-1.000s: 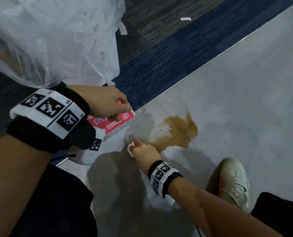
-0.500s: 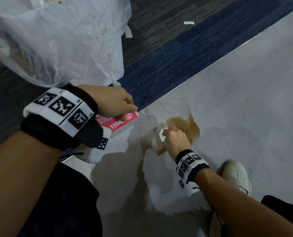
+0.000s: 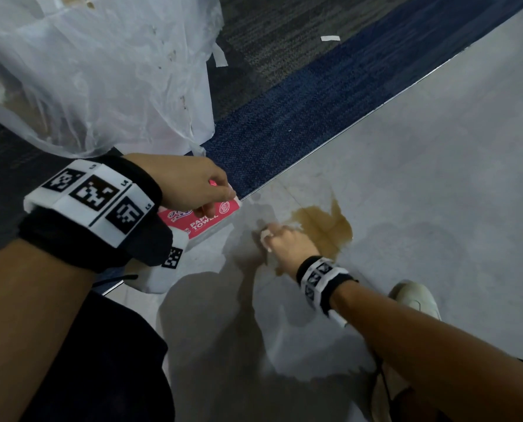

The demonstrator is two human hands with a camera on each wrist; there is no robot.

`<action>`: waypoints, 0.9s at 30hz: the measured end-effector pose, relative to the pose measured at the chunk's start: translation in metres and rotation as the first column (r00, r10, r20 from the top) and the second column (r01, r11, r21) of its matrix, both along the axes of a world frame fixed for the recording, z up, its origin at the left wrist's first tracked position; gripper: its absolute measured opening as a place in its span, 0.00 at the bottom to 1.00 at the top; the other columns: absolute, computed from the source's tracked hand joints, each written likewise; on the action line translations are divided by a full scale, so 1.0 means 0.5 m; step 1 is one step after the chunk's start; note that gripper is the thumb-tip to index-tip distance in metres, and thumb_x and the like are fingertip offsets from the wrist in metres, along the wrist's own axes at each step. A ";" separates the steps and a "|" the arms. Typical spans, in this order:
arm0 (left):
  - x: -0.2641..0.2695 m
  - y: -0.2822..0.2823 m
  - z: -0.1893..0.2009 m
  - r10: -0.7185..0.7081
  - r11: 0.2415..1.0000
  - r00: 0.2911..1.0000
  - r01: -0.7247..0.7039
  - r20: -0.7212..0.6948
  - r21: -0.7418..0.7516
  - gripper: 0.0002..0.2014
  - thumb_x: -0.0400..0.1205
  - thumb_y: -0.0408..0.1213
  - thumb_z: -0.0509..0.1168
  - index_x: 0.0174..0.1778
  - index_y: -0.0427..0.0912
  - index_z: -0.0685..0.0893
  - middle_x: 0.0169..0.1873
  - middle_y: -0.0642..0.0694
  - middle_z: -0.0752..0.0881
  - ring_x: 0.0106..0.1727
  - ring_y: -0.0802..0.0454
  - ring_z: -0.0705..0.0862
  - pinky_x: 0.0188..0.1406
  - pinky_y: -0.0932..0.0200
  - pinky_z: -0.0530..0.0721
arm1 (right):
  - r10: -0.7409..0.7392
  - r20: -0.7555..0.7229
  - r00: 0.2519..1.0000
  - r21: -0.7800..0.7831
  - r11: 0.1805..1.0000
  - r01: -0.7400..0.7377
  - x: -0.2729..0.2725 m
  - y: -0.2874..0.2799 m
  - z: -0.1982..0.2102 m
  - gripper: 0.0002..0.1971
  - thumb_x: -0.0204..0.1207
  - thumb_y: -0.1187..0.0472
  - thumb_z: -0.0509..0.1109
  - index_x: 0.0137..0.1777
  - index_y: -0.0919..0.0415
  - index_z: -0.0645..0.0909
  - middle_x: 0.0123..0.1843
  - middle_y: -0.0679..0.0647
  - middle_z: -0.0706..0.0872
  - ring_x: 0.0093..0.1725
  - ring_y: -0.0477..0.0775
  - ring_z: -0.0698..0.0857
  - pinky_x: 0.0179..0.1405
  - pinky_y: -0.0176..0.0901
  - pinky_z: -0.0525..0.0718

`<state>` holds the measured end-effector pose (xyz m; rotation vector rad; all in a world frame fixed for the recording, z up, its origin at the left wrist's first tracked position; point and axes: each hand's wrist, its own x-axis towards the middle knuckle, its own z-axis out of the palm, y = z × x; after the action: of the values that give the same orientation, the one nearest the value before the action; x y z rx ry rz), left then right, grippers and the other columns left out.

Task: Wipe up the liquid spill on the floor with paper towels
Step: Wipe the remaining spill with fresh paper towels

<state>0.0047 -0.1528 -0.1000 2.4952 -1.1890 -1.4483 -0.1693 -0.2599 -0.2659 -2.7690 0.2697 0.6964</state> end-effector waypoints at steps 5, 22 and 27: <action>-0.008 -0.009 0.008 -0.006 1.000 1.000 0.006 0.002 -0.019 0.14 0.85 0.50 0.56 0.54 0.48 0.83 0.38 0.53 0.90 0.44 0.54 0.90 0.50 0.56 0.84 | -0.331 -0.050 0.942 -0.043 0.943 0.330 -0.018 -0.105 0.020 0.29 0.51 0.43 0.86 0.48 0.56 0.81 0.51 0.51 0.76 0.46 0.57 0.81 0.49 0.48 0.81; -0.010 -0.017 -0.006 0.005 1.000 1.000 -0.005 -0.022 0.010 0.12 0.86 0.49 0.55 0.53 0.49 0.81 0.40 0.51 0.90 0.46 0.53 0.90 0.50 0.57 0.83 | 0.302 0.130 0.944 -0.131 0.949 -0.286 -0.127 0.049 -0.043 0.11 0.50 0.72 0.79 0.33 0.62 0.86 0.45 0.58 0.85 0.30 0.57 0.84 0.17 0.43 0.80; -0.008 -0.017 -0.011 -0.005 1.000 1.000 0.005 -0.029 0.009 0.11 0.85 0.50 0.55 0.45 0.53 0.80 0.39 0.52 0.90 0.45 0.54 0.90 0.50 0.57 0.83 | 0.205 0.122 0.971 -0.096 0.976 -0.194 -0.125 -0.035 -0.039 0.10 0.62 0.71 0.77 0.42 0.65 0.83 0.50 0.59 0.81 0.39 0.62 0.84 0.19 0.46 0.80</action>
<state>0.0004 -0.1611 -0.1053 2.4701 -1.1874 -1.4894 -0.2317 -0.2776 -0.2854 -2.9345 -0.0080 0.5562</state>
